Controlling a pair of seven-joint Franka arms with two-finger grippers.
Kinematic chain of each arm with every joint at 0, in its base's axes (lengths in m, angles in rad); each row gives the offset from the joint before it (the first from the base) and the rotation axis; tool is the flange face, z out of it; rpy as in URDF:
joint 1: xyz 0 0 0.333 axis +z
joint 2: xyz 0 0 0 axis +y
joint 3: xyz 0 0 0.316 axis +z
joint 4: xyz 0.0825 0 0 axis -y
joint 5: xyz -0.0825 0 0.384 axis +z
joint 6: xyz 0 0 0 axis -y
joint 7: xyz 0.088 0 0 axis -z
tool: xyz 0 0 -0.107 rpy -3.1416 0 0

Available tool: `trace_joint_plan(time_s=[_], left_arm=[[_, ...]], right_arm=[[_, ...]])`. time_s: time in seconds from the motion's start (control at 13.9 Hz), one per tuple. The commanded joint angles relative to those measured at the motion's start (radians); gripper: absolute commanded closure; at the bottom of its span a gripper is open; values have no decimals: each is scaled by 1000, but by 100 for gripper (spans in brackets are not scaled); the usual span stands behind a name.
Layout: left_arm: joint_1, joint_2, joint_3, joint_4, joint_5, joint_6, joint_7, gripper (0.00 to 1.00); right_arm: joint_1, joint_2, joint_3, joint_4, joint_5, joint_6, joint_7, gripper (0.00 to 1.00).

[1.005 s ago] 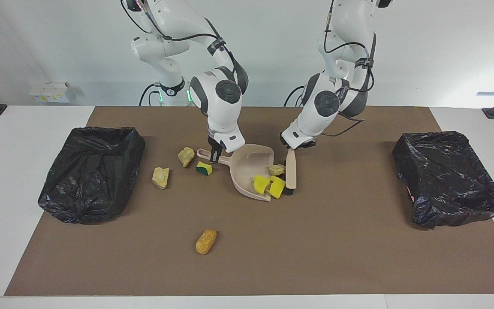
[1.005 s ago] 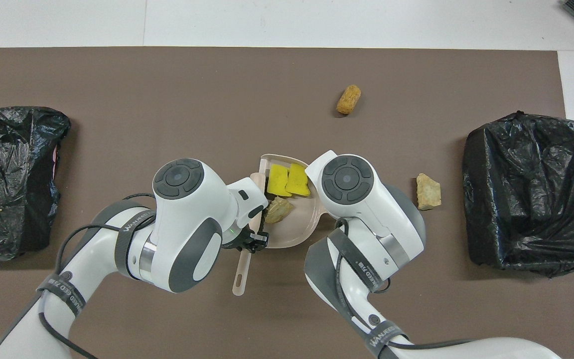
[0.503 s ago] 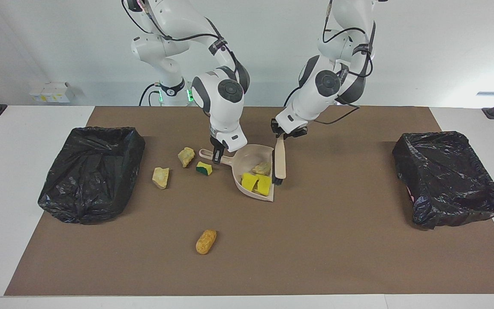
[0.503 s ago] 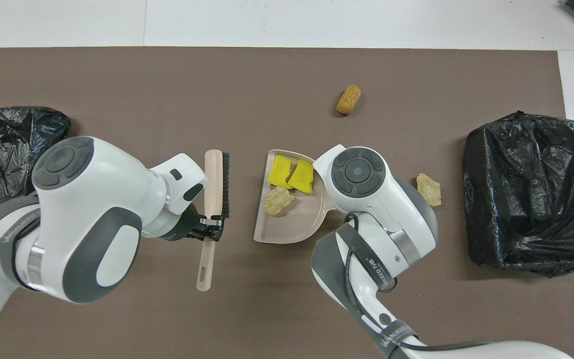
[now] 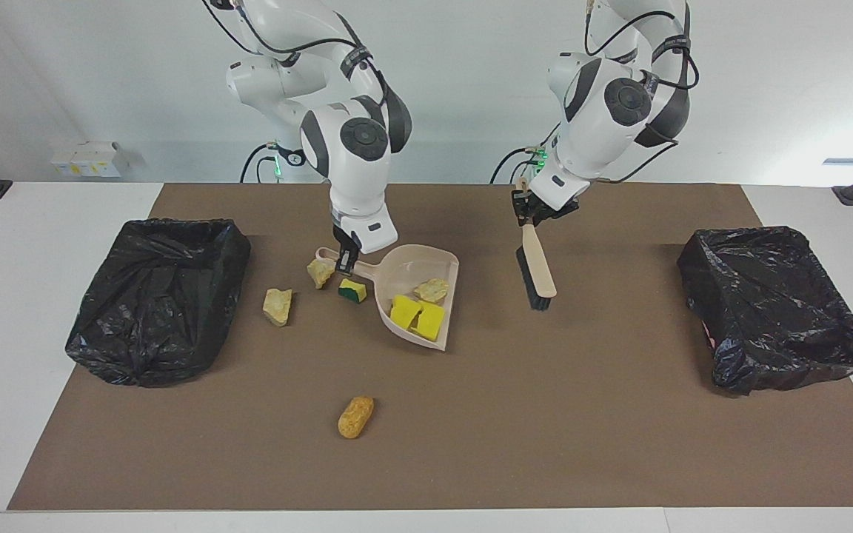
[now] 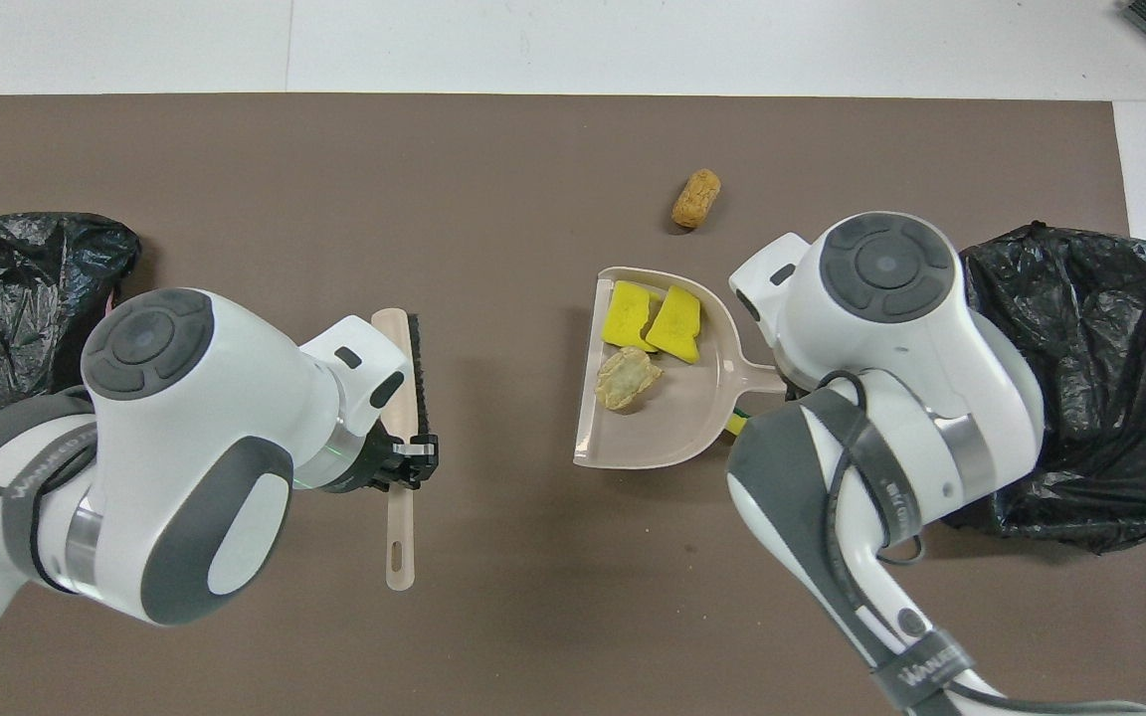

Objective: Sweep and dump trash in bin
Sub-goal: 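Carry the loaded dustpan over the black bag with the right gripper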

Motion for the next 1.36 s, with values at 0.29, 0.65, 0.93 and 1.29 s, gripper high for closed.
trace_joint_plan(time_s=[0.29,0.65,0.93,1.29], left_arm=[[-254,-13,1,-218,16,225,-154,100],[-325,-12,1,-300,15,319,-199,100],[-352,-6,1,-315,15,337,-239,100],[-352,-2,1,-317,16,345,-237,29]], right_arm=[[-239,-49,-2,67,33,-96,-395,100],[-448,-47,-5,99,11,-110,-694,100],[-587,-47,-5,99,-42,-95,-852,100],[-703,-46,-5,96,-198,89,-885,100]])
